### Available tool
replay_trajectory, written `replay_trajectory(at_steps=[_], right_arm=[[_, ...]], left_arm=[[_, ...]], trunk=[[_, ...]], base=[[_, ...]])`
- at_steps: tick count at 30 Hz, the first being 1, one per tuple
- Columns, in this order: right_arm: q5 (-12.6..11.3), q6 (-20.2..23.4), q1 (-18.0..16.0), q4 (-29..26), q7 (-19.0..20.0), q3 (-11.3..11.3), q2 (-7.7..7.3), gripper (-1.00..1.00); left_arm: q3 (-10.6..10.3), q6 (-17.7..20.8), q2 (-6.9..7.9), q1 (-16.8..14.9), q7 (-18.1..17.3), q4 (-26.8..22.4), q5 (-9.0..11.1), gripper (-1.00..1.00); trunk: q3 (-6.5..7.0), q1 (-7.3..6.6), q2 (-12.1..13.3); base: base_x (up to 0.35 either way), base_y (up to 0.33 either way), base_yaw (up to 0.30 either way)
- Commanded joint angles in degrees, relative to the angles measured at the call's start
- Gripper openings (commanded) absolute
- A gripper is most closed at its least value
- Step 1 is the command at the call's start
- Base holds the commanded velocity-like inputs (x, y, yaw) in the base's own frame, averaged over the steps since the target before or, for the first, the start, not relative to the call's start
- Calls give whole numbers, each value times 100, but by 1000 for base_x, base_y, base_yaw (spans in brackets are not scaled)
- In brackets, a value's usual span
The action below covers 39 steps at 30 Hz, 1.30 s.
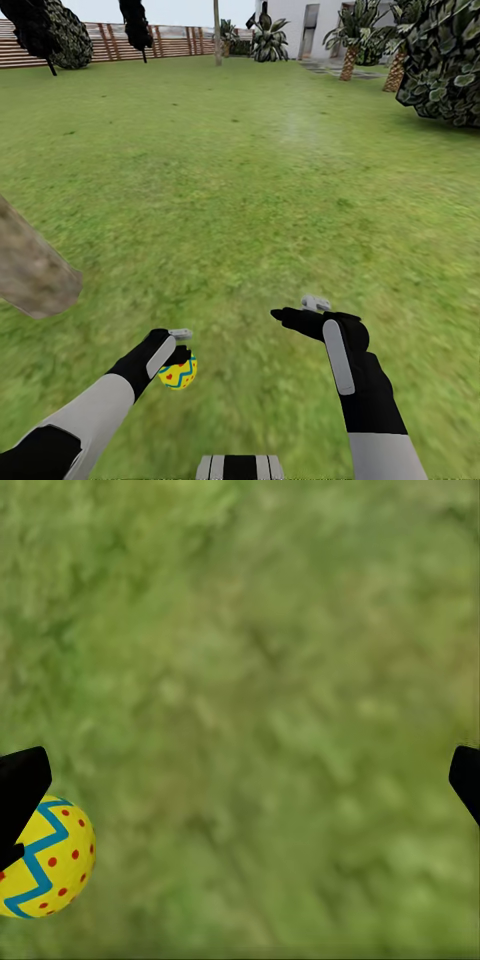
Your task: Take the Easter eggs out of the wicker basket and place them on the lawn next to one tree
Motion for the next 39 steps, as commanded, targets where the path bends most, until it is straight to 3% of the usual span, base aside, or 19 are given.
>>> replay_trajectory(at_steps=[1,16,24,29,33,39], right_arm=[[-63,22,-4,-5,-57,-7,5,100],[-63,22,-4,-5,-57,-7,5,100],[-67,22,62,-142,-39,-8,-4,100],[-72,22,372,-575,5,48,-4,100],[-65,22,412,-614,314,47,-7,100],[-63,22,418,-620,415,45,-12,100]], left_arm=[[-34,6,5,-3,51,-9,55,-100],[-34,-68,5,-3,51,-9,55,-100],[-211,-77,5,-3,51,-9,55,-100],[-226,-77,5,-3,51,-17,55,-100],[-227,-77,5,-3,51,-17,55,-100],[-224,-77,5,-3,51,-17,55,-100]], trunk=[[-27,1,-4],[-360,40,-24],[-537,60,-34],[-537,60,-34],[-603,68,-38],[-603,68,-38]], base=[[0,0,0],[0,0,0],[0,0,0],[0,0,0],[0,0,0],[0,0,0]])
